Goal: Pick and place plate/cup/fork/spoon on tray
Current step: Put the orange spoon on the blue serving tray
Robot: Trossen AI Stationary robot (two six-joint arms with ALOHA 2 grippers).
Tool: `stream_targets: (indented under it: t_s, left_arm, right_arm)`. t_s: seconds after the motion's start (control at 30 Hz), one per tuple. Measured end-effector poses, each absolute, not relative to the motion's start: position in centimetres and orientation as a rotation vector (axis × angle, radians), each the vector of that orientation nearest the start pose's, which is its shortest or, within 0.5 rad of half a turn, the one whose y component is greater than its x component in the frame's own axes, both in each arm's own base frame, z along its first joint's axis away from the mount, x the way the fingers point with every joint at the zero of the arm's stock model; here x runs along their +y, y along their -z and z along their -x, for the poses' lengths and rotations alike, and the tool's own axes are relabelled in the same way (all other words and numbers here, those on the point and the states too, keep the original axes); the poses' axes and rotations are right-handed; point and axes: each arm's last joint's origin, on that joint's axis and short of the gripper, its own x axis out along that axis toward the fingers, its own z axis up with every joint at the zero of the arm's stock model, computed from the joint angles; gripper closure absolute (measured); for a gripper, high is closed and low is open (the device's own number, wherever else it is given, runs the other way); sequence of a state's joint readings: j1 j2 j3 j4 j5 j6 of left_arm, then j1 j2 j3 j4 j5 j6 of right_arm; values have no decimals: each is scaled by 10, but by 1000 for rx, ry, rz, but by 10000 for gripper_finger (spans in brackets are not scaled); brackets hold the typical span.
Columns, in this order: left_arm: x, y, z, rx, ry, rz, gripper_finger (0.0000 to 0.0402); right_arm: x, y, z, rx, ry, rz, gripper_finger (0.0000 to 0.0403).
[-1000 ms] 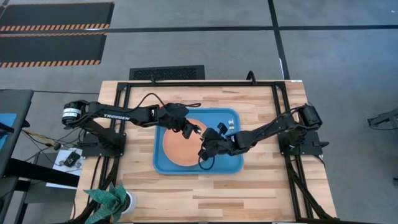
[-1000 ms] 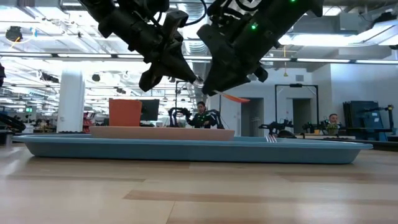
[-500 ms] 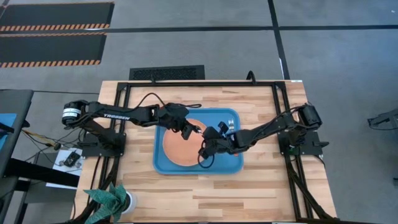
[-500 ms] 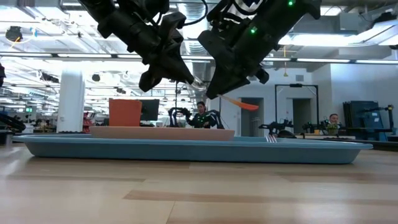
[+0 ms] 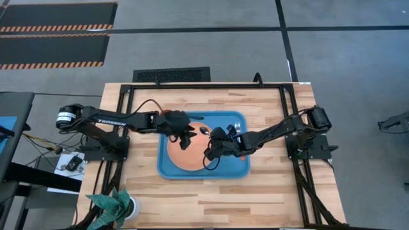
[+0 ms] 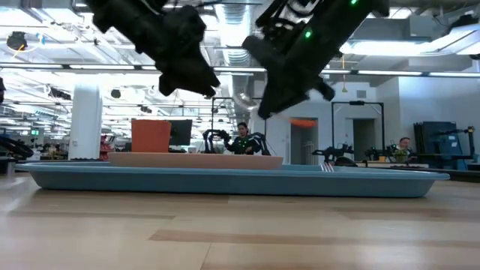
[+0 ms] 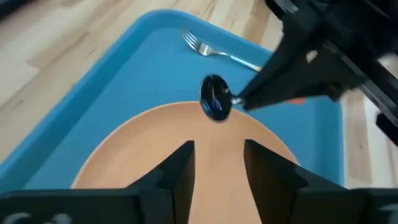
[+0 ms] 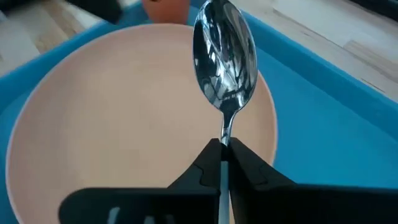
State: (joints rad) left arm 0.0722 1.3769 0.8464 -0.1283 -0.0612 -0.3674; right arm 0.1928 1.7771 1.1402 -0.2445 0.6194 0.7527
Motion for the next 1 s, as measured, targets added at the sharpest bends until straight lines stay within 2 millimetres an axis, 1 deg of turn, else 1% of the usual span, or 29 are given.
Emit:
stream_targets:
  t_s: [0.13,0.17,0.23,0.33,0.4,0.5,0.57,0.63,0.7,0.87,1.0]
  left_arm:
    - [9,-226,-272,537,-211,327,274]
    - [6,-225,-268,493,-192,327,277]
    - [0,-222,-258,416,-157,328,287]
    - [-9,-217,-240,291,-94,308,305]
    - [-16,-217,-231,198,-43,291,317]
    - [-26,-212,-212,123,22,261,334]
    - [-29,-211,-203,70,31,225,344]
    - [-32,-207,-192,50,42,189,353]
    - [-33,-208,-187,13,51,157,361]
    - [-33,-201,-169,-64,74,121,379]
    - [-30,-194,-159,-98,73,106,393]
  right_arm:
    - [52,-204,-356,611,698,-386,380]
    - [50,-207,-355,600,710,-401,383]
    - [48,-212,-345,635,737,-413,387]
    - [43,-214,-337,647,788,-458,387]
    - [39,-207,-325,682,860,-489,385]
    - [35,-189,-318,687,924,-596,386]
    - [34,-184,-313,681,962,-658,388]
    - [34,-179,-314,650,997,-723,388]
    - [32,-175,-313,638,1036,-773,387]
    - [23,-174,-314,599,1091,-882,386]
    - [18,-162,-317,607,1139,-930,386]
